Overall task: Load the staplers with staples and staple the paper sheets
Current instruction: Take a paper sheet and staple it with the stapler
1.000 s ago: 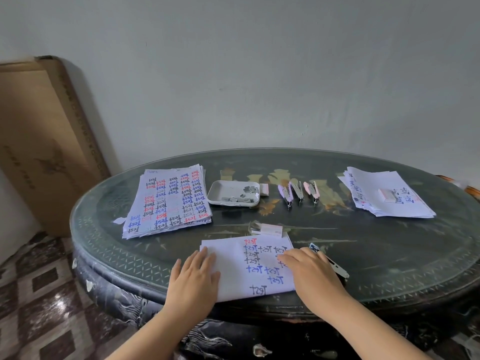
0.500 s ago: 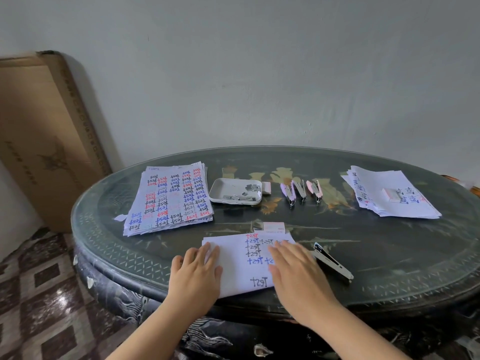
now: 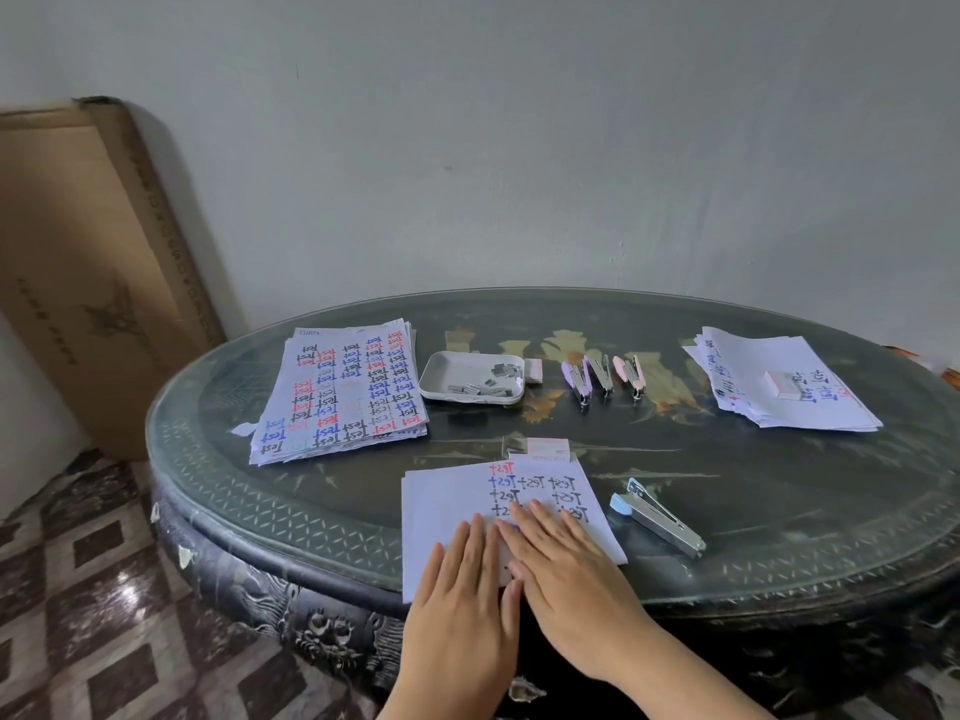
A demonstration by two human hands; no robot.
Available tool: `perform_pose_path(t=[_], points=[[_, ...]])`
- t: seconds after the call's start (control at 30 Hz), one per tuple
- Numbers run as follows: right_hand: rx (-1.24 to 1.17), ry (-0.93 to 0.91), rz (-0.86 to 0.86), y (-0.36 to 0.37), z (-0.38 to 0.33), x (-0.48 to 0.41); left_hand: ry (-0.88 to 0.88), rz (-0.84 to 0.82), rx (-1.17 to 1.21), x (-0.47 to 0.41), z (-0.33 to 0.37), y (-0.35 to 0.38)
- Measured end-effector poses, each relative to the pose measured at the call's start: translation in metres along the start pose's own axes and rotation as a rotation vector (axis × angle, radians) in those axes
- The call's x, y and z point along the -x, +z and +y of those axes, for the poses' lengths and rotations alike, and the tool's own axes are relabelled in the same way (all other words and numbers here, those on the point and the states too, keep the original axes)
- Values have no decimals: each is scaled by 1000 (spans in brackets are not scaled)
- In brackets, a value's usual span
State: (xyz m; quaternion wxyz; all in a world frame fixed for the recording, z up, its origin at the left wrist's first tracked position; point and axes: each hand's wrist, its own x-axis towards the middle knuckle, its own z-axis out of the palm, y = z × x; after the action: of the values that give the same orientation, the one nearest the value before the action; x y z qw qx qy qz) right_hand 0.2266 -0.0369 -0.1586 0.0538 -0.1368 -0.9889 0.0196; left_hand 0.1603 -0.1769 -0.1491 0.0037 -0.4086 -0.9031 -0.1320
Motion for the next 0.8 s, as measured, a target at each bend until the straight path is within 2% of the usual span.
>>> perform_pose_path(t=[0.17, 0.33, 0.43, 0.57, 0.8], points=[[-20, 3, -13, -5, -1, 4, 43, 94, -26, 2, -8, 6], [12, 125, -50, -11, 9, 15, 49, 150, -114, 15, -44, 0], [-52, 185, -123, -17, 14, 22, 36, 135, -192, 21, -64, -4], [-32, 274, -136, -22, 25, 28, 40, 132, -234, 21, -70, -3], [-99, 223, -209, -26, 33, 26, 114, 240, -187, 15, -73, 1]])
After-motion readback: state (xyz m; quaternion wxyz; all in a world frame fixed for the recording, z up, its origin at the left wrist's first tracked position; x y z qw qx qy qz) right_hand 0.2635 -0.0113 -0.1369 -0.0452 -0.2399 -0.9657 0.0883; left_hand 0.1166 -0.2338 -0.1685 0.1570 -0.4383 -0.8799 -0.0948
